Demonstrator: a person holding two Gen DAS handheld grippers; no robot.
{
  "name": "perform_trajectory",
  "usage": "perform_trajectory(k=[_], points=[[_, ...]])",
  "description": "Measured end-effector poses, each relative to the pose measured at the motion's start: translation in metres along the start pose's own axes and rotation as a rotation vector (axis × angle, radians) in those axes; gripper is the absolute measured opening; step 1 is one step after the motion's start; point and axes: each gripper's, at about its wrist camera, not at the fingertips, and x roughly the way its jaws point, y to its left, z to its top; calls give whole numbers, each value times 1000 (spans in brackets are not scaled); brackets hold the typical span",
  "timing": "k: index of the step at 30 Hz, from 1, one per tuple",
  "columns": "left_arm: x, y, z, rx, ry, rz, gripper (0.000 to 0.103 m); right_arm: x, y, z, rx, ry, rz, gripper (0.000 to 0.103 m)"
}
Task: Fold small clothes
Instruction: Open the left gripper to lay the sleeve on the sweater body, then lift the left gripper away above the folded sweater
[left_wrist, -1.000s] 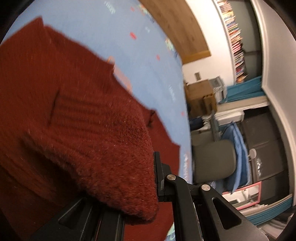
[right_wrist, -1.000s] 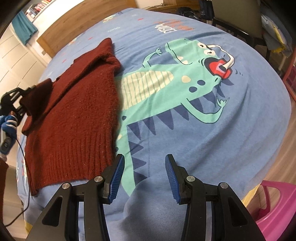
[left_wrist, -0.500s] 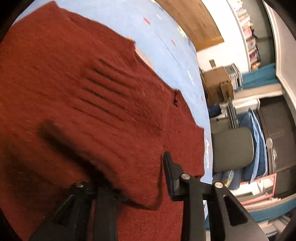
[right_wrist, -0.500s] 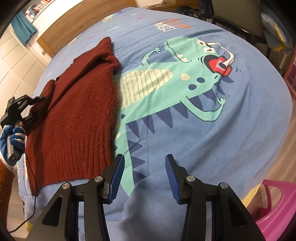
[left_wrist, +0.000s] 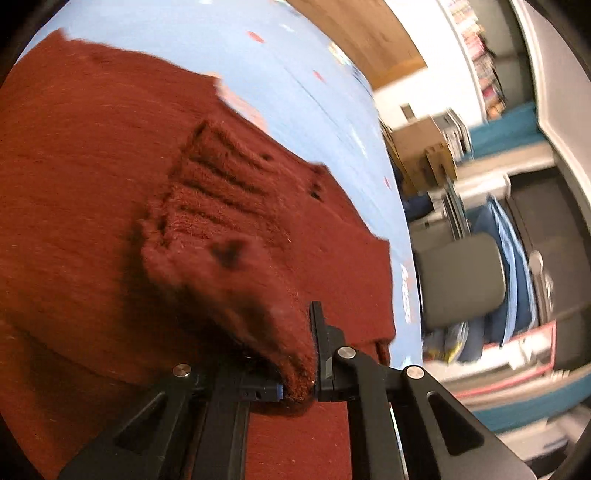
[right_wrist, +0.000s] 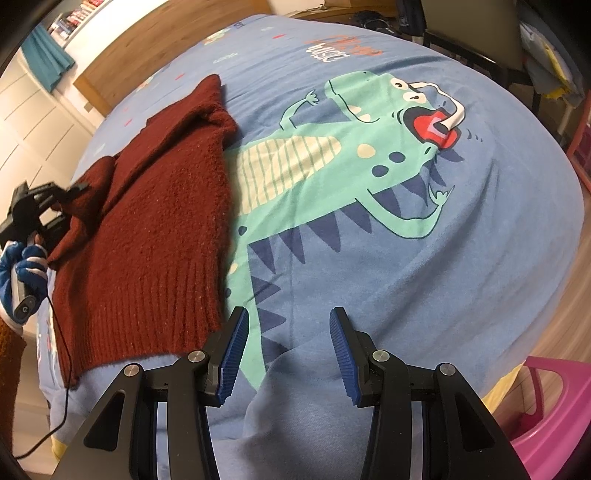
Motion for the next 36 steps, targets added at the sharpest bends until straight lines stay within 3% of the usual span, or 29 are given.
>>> perform_trajectory(k=[7,9,14,20,24,27,30,32,36], points=[[34,-20,-16,78,81,115,8,-1,-4,-1,11,-2,5,47],[41,-24,-19,94,98,132,13,-1,-5,-1,10,0,5,47],[47,-46,-29,176,141,130,41,1,-3,0,4,6,4,47],[51,-77,-50,327,155,145,45,2,-1,0,1,7,3,47],[40,-73,-55,325,111,106,45,3,-2,0,5,8,5,47],[33,-67,-49,316,35,161,45,3,-2,0,6,9,6,47],[37,-56,-51,339,-29,321,46,3,-4,0,9,9,8,47],[47,-42,-60,332,-12,383,45,3,-5,0,12,9,10,47],[57,-47,-80,387,-4,392,49,4,-4,0,8,15,11,47]])
